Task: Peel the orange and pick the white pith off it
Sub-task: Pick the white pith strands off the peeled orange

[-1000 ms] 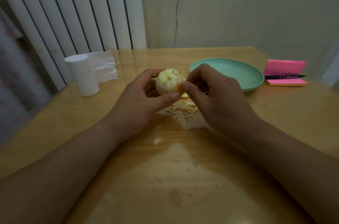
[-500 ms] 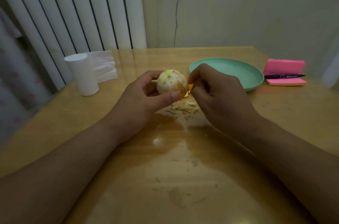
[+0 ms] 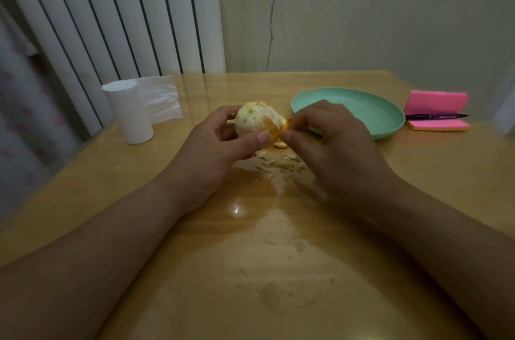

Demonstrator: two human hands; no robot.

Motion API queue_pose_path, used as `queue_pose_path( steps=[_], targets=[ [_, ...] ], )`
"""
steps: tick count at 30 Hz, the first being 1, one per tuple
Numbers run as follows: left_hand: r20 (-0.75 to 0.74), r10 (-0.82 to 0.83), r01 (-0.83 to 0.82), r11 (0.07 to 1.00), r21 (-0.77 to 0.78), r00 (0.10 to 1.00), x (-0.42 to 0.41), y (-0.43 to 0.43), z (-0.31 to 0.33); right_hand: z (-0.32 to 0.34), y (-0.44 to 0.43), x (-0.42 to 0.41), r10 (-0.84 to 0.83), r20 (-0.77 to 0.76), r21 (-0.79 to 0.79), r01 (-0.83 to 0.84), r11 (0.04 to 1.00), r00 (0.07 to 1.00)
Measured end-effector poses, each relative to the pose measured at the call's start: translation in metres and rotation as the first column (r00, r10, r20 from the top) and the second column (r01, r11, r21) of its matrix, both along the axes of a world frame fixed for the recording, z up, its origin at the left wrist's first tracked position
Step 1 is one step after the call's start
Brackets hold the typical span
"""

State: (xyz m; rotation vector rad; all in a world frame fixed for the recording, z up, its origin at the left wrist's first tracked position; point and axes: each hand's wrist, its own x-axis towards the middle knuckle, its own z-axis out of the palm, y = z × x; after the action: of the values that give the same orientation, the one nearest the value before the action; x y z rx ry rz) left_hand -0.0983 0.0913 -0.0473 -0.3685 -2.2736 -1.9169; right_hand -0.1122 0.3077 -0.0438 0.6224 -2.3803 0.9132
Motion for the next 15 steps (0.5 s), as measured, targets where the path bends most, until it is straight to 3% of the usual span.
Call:
queue_pose_path(
  steps=[9, 15],
  targets=[
    [-0.005, -0.013, 0.013, 0.999, -0.046, 1.000, 0.0006, -0.0008, -0.0004, 0.0020, -0.0033, 0.0059, 0.030, -0.141, -0.055, -0.038, 0.998, 0.990],
    [-0.026, 0.003, -0.005, 0.997, -0.081, 1.000, 0.0023, 0.0010, -0.0008, 0.0029, -0.0016, 0.0033, -0.010, -0.229, 0.106, 0.035, 0.994, 0.973]
  ],
)
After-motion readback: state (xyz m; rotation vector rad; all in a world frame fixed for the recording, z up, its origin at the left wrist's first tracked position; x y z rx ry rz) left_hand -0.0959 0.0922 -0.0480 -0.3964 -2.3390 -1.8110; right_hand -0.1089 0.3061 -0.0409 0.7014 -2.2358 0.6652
